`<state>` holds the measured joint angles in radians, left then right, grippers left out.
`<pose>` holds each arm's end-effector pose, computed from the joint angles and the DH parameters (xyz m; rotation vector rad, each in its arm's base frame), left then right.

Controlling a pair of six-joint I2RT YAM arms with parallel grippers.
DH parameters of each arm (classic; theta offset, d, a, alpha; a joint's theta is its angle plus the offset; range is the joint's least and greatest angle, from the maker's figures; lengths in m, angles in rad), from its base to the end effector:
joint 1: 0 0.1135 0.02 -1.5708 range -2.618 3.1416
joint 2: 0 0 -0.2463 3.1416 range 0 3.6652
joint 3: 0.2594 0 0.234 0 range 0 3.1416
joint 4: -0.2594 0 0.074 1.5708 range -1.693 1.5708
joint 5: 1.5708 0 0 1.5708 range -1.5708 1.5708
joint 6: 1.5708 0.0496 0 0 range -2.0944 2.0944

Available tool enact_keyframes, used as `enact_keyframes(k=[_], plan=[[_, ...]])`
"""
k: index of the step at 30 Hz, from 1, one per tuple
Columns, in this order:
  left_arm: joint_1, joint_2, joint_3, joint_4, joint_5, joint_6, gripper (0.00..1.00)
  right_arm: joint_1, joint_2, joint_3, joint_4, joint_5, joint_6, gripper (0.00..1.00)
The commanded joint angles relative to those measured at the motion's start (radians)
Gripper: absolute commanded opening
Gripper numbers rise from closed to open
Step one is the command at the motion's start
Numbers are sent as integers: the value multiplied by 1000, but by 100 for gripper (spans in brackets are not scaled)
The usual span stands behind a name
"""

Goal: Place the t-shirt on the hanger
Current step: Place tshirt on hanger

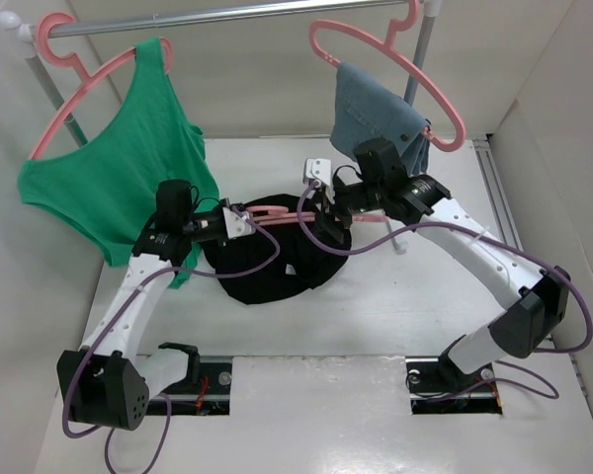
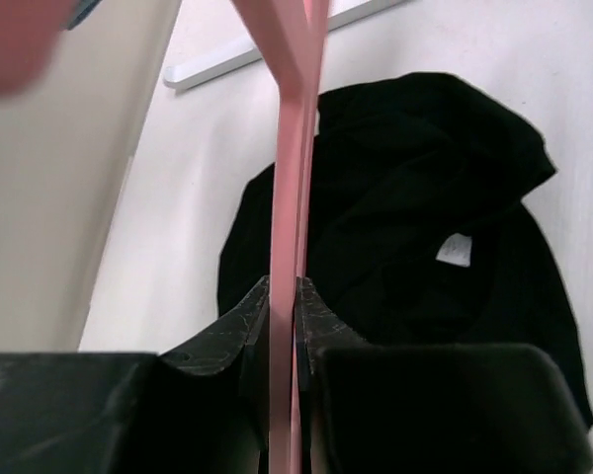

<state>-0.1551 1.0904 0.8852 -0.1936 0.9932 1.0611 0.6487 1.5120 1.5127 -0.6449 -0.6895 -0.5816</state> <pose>0.2238 -0.0770 0.3053 1.4649 1.0401 -0.3326 0.2371 0.2193 0.3521 -1.5339 1.5118 0.7963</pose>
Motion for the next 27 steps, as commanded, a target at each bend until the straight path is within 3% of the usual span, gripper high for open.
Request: enact_keyframes(k=[1,4,10,15,21,25,26,27], plan=[[-9,-18,61,-12,84,-32,0,75,-39,29,158,246,11,90],[-9,-18,72,-26,108,-21,0,114,-69,0,254,346,-7,92],[-9,-18,72,-47,119,-12,0,123,-49,-32,300,315,-106,93],[-9,-18,81,-47,119,-12,0,123,51,53,260,211,-129,80],[-9,-27,72,-9,137,-64,0,123,146,92,274,32,-118,76],[-9,-37,63,-9,137,-73,0,102,168,92,356,-54,-35,41],[-9,-37,63,-9,125,-73,0,92,168,80,366,-54,-21,16],[-9,-37,48,6,125,-94,0,92,168,63,379,-65,6,0]])
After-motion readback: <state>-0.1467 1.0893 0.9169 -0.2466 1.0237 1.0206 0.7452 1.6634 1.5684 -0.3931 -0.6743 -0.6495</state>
